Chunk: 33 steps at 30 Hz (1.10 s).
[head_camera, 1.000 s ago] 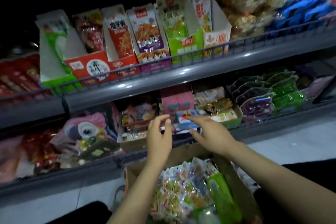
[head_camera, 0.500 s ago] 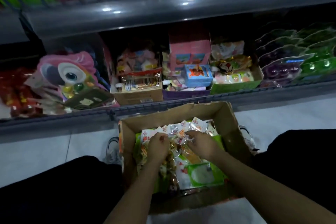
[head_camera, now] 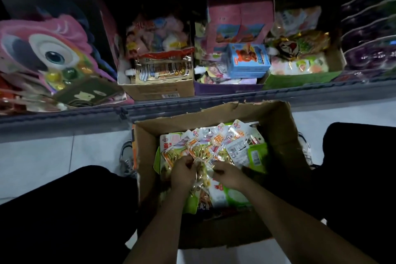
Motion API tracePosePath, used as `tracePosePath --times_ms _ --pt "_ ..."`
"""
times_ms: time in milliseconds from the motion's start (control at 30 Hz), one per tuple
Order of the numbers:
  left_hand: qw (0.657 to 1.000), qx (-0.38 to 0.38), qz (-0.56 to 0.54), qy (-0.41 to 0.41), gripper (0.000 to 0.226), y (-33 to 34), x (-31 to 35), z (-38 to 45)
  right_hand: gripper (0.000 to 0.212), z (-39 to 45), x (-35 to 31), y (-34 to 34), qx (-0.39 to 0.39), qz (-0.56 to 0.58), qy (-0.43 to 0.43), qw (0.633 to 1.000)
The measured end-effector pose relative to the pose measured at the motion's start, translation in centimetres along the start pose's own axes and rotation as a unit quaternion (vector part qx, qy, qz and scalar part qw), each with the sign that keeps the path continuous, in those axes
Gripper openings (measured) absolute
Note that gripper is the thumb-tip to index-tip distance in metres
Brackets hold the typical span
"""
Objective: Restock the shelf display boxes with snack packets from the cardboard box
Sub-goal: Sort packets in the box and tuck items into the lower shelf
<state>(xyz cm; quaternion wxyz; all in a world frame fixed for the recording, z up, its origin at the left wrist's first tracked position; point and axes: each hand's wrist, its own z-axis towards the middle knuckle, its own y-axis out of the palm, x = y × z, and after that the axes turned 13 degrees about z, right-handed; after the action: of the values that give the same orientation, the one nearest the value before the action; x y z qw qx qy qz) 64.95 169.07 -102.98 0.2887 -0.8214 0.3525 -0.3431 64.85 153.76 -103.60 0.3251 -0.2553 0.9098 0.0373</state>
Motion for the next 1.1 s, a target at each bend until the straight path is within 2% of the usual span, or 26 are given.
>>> tracePosePath --times_ms 100,167,267,367,500,567,700,933,1000,1100 --pt "0.999 -0.023 0.019 -0.015 0.019 0.3 -0.2 0.2 0.053 0.1 0.3 0.5 0.0 0.02 0.002 1.0" --pt "0.999 -0.034 0.008 -0.038 0.015 0.3 -0.2 0.4 0.053 0.1 0.2 0.5 0.013 0.041 0.001 0.999" --pt "0.995 -0.039 -0.065 -0.069 0.012 -0.5 0.2 0.7 0.046 0.3 -0.1 0.3 0.035 0.048 -0.002 0.998" --pt "0.991 -0.049 -0.119 -0.049 0.015 -2.4 1.3 0.6 0.028 0.1 -0.7 -0.1 0.059 0.027 -0.024 0.998" --pt "0.984 -0.03 -0.171 -0.026 0.013 -5.3 3.2 0.2 0.014 -0.8 -2.3 -1.2 0.107 0.075 -0.05 0.99" --pt "0.981 -0.017 -0.194 -0.012 0.015 -6.9 4.2 -0.2 0.02 -1.3 -3.4 -2.0 0.124 0.09 -0.075 0.985" --pt "0.973 -0.016 -0.231 0.0 0.012 -10.1 6.4 -1.6 0.019 -3.9 -6.5 -4.0 0.141 0.124 -0.131 0.974" --pt "0.974 -0.051 -0.198 0.094 0.019 -18.6 11.4 -4.3 0.022 -11.7 -13.2 -8.1 0.193 0.147 -0.239 0.94" --pt "0.976 -0.052 -0.161 0.141 0.012 -21.7 13.3 -6.0 0.022 -14.1 -15.2 -8.8 0.204 0.159 -0.266 0.928" --pt "0.965 -0.046 -0.132 0.222 0.014 -25.8 16.0 -9.3 0.022 -17.2 -17.9 -9.5 0.216 0.178 -0.301 0.912"
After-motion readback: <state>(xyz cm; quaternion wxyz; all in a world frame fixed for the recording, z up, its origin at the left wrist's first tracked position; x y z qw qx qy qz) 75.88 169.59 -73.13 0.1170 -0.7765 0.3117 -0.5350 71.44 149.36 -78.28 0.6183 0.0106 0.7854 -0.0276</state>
